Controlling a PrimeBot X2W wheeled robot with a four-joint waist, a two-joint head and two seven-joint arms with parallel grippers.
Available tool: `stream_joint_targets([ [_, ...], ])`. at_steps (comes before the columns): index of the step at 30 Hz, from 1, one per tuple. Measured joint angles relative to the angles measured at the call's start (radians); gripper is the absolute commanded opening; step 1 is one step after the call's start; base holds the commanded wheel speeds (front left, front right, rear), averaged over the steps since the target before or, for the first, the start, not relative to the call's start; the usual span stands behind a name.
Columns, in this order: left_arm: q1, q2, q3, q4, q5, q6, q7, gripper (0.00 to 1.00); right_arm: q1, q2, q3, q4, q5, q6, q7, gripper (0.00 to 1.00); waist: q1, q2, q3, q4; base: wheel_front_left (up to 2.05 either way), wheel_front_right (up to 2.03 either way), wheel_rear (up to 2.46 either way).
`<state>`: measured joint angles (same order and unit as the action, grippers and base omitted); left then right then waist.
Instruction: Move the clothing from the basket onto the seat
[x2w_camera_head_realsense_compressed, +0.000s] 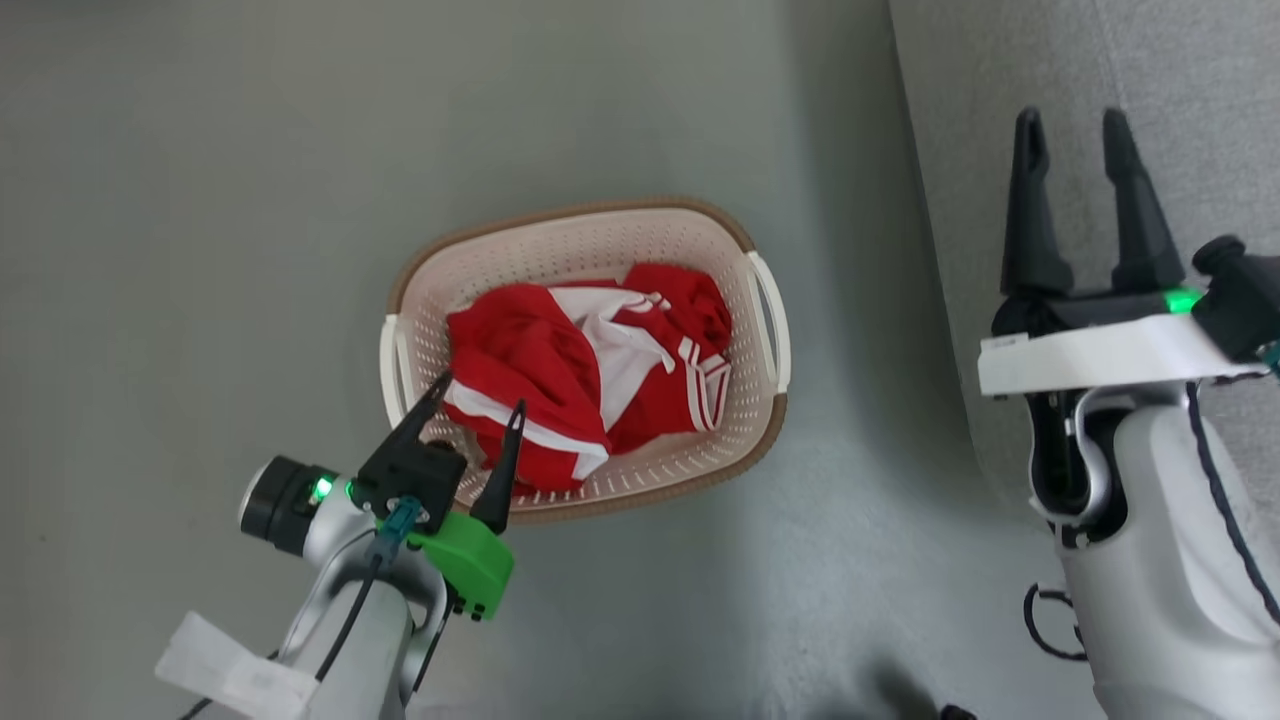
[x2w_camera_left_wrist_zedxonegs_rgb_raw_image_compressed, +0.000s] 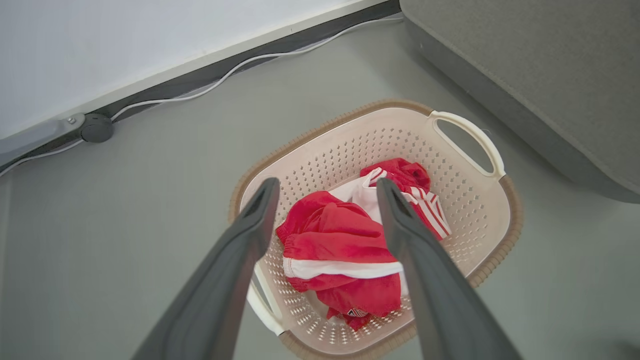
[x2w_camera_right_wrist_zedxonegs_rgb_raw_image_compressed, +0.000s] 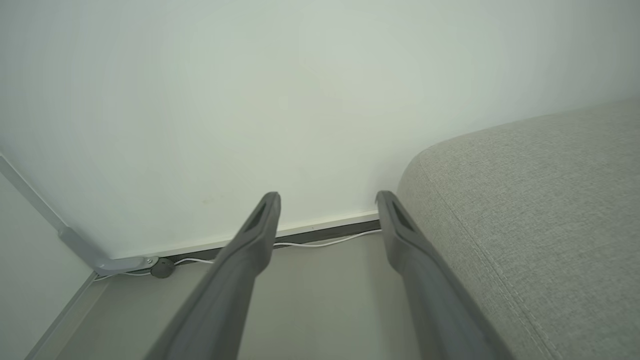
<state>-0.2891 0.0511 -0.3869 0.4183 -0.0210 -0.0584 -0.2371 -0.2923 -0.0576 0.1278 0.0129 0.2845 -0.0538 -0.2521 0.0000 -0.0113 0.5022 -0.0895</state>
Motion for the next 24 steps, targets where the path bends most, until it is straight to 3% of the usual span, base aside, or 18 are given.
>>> stream_joint_targets([
  [15, -0.209, -0.004, -0.071, 0.106, 0.063, -0.022, -0.001, 1.0, -0.168, 0.0, -0.047, -0.053, 0.0, 0.003, -0.003, 1.0, 0.0, 0.0, 0.229, -0.033, 0.0, 0.0, 0.0],
  [24, -0.267, -0.005, -0.129, 0.193, 0.102, -0.039, -0.002, 1.0, -0.211, 0.0, -0.048, -0.047, -0.003, 0.014, -0.003, 1.0, 0.0001, 0.0, 0.309, -0.044, 0.0, 0.0, 0.0],
])
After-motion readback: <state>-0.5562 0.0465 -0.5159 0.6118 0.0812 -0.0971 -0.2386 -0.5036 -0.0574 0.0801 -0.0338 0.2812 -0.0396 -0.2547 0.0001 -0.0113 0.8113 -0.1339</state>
